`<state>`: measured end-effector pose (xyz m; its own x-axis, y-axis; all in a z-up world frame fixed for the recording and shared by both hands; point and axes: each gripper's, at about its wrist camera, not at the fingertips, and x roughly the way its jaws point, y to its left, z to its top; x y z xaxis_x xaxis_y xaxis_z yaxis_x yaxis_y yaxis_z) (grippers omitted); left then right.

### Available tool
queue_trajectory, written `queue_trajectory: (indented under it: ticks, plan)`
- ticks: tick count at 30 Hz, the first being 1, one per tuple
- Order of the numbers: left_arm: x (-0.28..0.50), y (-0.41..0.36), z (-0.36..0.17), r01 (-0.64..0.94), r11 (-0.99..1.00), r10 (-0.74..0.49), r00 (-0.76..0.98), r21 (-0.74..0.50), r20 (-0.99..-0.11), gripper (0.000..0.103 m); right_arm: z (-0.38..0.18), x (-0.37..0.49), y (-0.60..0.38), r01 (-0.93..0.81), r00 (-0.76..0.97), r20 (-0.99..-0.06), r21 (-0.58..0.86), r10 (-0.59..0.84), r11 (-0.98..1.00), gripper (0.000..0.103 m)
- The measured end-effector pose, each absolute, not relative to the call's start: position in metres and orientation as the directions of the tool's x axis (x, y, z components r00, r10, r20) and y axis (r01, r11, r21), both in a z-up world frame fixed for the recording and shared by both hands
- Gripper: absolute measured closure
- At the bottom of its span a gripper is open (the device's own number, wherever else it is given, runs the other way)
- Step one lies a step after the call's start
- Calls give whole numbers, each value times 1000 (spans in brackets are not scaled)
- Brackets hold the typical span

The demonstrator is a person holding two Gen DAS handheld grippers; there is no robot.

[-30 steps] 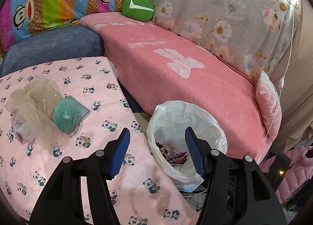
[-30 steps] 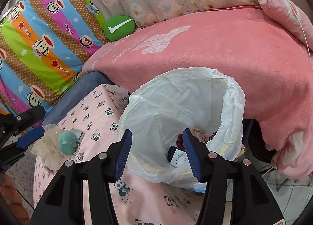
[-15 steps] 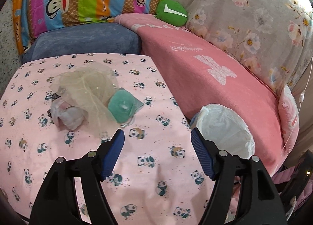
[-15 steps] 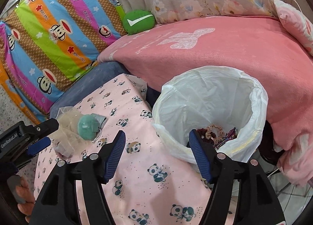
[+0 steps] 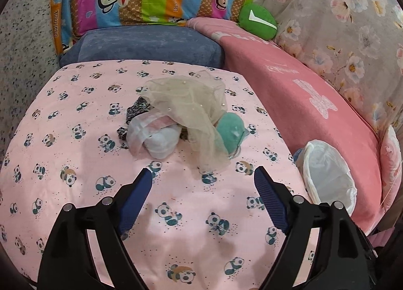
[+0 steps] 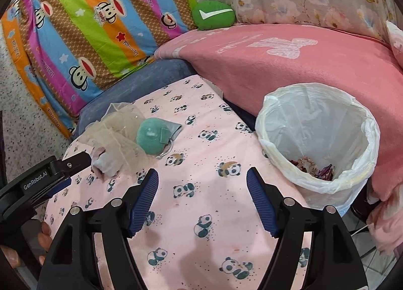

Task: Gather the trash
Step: 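Move both tools back to the pile and grasp the mesh bag with the right gripper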

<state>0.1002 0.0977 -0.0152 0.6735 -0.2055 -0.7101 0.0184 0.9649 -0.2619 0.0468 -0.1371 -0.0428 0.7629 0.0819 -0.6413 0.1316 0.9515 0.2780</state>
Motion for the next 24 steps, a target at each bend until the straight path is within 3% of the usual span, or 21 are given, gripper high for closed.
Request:
queue_trajectory:
  ticks: [24]
  plan:
    - [121, 214, -56, -179, 935, -120, 651, -306, -749, 21, -59, 134, -6, -76, 721, -663, 211, 200, 975, 28]
